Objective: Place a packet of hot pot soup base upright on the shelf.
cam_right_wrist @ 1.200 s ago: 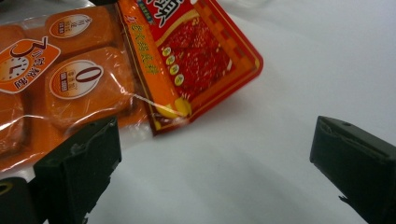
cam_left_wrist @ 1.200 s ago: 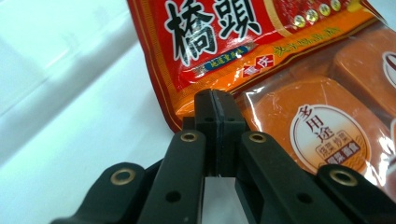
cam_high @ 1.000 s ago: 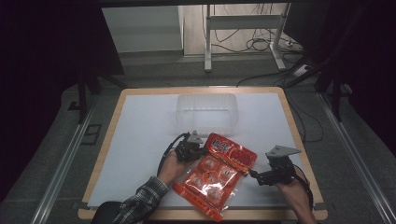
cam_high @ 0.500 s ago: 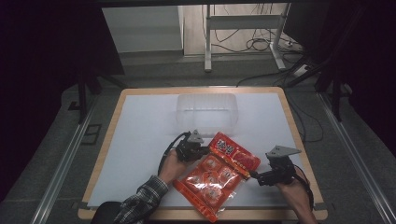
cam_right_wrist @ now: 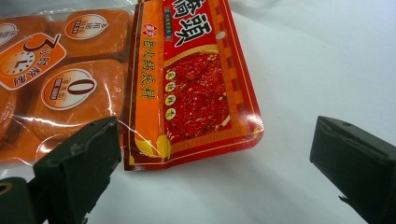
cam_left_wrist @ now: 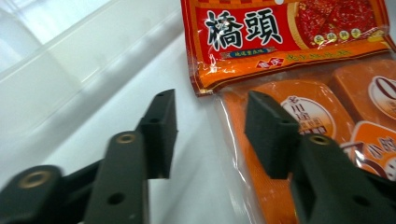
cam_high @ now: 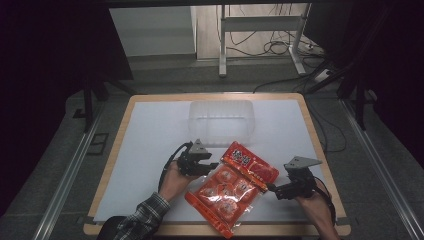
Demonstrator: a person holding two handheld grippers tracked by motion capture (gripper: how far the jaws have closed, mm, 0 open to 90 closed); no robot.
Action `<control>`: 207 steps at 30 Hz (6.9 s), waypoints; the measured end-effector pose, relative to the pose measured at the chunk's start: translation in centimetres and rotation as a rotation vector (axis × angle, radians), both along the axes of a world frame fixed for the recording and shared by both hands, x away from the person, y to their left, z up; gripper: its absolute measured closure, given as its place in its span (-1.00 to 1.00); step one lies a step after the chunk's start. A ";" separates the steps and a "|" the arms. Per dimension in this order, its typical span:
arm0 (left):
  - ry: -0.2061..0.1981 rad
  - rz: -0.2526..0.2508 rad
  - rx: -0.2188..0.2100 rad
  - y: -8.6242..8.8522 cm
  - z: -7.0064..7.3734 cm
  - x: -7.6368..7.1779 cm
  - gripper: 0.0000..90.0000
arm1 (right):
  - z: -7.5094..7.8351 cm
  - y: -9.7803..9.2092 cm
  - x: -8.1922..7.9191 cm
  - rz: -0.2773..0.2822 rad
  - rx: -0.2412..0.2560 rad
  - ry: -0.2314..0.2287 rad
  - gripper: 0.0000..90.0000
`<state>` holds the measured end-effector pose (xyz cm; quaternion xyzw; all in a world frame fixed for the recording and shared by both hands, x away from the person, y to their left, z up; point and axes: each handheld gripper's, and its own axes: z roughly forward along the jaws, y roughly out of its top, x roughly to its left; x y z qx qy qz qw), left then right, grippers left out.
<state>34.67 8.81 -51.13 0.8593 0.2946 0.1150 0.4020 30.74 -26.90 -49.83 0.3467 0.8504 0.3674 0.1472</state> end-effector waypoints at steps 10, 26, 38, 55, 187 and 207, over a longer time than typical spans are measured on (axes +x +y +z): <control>-0.038 0.058 -0.021 2.5 0.6 -2.3 -0.45 | 0.0 0.0 0.0 0.005 0.010 0.003 -0.96; -0.022 0.145 -0.066 6.7 0.5 -6.0 -0.99 | 0.1 0.2 0.0 0.024 0.034 -0.015 -1.00; -0.048 0.181 -0.011 8.1 -0.8 -7.3 -1.00 | 0.2 0.6 0.5 0.035 0.047 -0.028 -1.00; -0.060 0.184 0.051 8.1 -1.2 -7.7 -1.00 | -0.9 2.0 2.9 0.057 0.045 0.076 -0.96; -0.072 0.169 0.056 8.3 -1.4 -7.7 -1.00 | 22.8 10.6 10.6 0.204 0.144 -0.085 0.98; -0.074 0.167 0.069 8.3 -1.4 -7.6 -1.00 | 23.5 11.9 15.7 0.140 0.135 -0.121 0.98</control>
